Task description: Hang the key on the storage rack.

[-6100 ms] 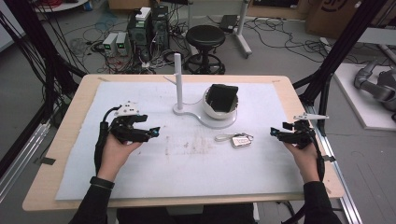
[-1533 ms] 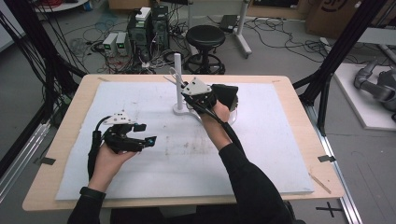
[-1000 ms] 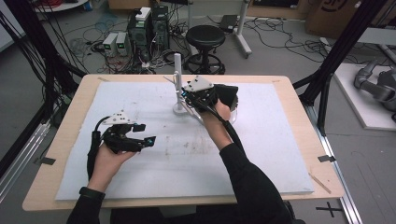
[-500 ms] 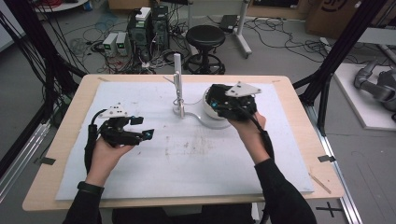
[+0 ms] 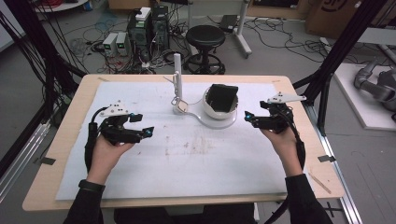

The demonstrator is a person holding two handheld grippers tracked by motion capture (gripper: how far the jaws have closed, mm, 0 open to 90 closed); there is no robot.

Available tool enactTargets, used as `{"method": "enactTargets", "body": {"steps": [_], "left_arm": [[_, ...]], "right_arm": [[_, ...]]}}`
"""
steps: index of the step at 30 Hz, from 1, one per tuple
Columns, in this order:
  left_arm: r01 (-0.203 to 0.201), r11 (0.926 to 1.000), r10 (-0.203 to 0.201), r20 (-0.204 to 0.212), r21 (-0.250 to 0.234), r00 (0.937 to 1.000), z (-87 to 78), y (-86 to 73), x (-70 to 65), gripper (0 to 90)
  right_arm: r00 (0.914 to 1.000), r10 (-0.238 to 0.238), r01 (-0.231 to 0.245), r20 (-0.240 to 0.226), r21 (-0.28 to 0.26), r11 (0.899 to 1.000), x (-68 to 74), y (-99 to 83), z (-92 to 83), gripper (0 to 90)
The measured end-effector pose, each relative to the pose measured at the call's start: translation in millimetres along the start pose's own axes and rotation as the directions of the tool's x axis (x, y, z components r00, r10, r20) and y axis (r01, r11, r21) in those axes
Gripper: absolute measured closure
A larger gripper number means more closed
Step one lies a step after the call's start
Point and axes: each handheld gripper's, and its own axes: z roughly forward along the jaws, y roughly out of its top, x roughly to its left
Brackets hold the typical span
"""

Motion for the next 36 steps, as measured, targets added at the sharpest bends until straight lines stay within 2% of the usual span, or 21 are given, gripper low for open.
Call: {"method": "enactTargets", "body": {"steps": [6,16,36], "left_arm": [[0.004,1.0,-0.004,-0.022,0.0,0.9998,-2.4,-2.0,3.6,27.4],[0.006,1.0,-0.006,-0.032,-0.008,0.9995,-7.4,-3.2,4.9,27.3],[0.015,0.9999,-0.015,-0.048,-0.007,0.9987,-12.0,-7.3,8.4,27.4]], "right_arm": [[0.9995,0.033,-0.033,0.005,0.03,0.999,-11.7,-9.9,0.2,22.2],[0.9974,0.071,-0.071,0.01,0.043,0.997,-23.9,-17.7,4.2,21.4],[0.995,0.098,-0.099,0.021,0.06,0.993,-33.8,-23.2,8.7,20.9]]}}
